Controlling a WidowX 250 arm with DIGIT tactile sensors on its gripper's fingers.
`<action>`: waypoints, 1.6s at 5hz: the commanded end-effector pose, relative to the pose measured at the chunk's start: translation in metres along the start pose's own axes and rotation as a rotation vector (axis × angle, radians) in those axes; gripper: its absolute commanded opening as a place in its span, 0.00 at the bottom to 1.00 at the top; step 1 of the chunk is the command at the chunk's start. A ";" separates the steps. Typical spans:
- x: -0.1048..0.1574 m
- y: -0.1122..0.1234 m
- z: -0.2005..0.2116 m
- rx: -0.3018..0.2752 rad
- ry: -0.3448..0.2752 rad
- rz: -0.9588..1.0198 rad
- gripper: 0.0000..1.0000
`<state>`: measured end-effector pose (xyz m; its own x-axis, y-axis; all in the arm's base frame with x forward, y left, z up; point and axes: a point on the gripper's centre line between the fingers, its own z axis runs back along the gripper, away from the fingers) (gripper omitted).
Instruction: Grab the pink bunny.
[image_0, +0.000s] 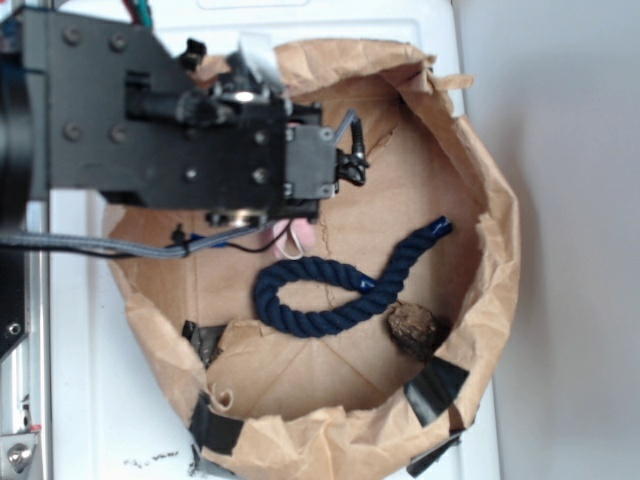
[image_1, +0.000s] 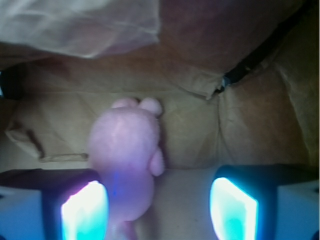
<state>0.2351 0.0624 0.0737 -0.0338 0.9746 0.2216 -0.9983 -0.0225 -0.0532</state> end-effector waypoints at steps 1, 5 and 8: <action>-0.005 -0.027 -0.007 -0.044 -0.030 0.020 1.00; -0.021 -0.040 -0.024 0.001 -0.055 0.051 0.00; -0.011 -0.048 -0.010 -0.035 -0.046 0.029 0.00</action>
<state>0.2694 0.0464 0.0455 -0.0212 0.9650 0.2615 -0.9997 -0.0172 -0.0176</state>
